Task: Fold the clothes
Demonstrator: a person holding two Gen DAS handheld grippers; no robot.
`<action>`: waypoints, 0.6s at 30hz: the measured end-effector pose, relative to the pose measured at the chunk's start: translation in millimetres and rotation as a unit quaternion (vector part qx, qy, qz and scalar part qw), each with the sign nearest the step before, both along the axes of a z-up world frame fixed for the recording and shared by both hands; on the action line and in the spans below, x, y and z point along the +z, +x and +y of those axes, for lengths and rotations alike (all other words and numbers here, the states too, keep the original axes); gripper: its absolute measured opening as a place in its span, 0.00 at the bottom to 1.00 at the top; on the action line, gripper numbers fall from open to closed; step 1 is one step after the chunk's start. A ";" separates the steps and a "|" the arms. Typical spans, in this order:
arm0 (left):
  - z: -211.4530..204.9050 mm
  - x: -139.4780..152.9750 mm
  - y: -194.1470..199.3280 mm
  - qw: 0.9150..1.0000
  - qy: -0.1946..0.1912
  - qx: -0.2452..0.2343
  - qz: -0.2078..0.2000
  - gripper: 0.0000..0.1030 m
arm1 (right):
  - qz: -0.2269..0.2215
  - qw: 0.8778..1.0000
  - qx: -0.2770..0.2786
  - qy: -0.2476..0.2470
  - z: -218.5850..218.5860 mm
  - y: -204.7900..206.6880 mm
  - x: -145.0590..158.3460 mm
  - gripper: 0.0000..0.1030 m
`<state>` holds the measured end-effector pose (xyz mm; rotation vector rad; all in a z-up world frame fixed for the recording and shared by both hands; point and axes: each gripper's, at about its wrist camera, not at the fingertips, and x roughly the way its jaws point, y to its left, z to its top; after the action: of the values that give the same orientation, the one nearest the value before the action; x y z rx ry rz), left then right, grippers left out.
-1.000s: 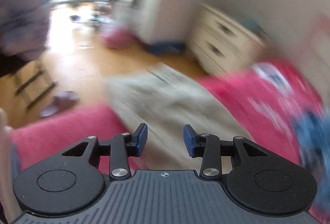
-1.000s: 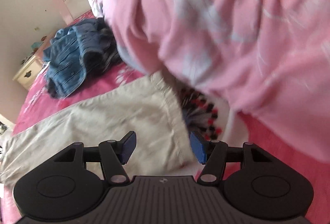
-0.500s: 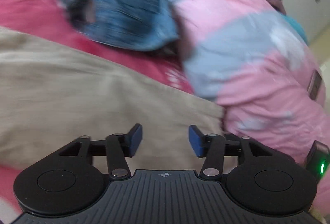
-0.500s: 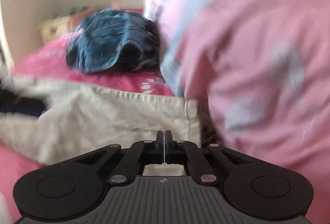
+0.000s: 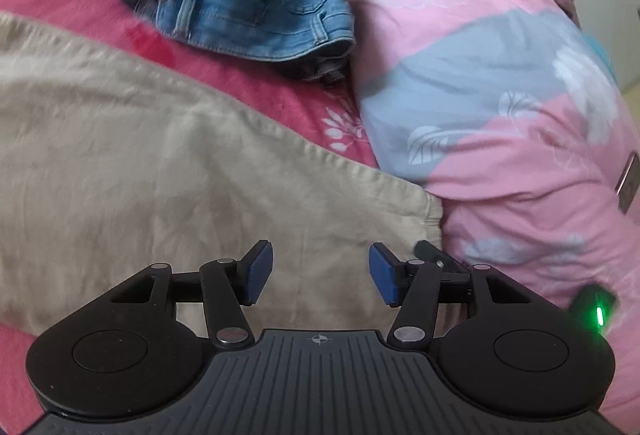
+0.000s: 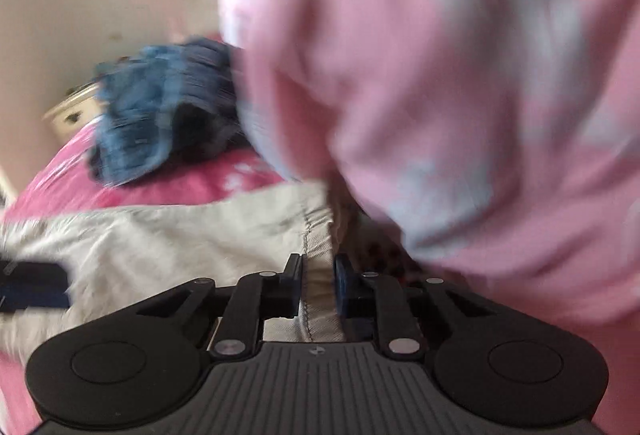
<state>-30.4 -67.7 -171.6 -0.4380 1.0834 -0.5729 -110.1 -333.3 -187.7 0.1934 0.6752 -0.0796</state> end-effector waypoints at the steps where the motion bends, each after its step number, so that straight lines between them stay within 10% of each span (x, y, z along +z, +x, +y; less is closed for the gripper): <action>1: -2.0 -0.7 -0.2 1.000 -0.007 -0.002 0.003 0.52 | -0.013 0.999 0.020 -0.027 10.2 -8.1 5.3 0.18; 13: -32.9 -4.6 7.9 0.997 -0.066 -0.028 0.034 0.64 | -0.089 0.928 0.252 -0.261 110.9 -68.4 11.5 0.17; 18: -28.6 -6.0 6.6 0.997 -0.064 -0.012 0.035 0.64 | -0.090 0.932 0.225 -0.270 107.4 -61.0 13.5 0.17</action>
<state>-23.8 -96.4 -177.7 -0.5609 1.1247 -0.6540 -171.1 -225.9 -174.1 -0.4816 0.4786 0.1925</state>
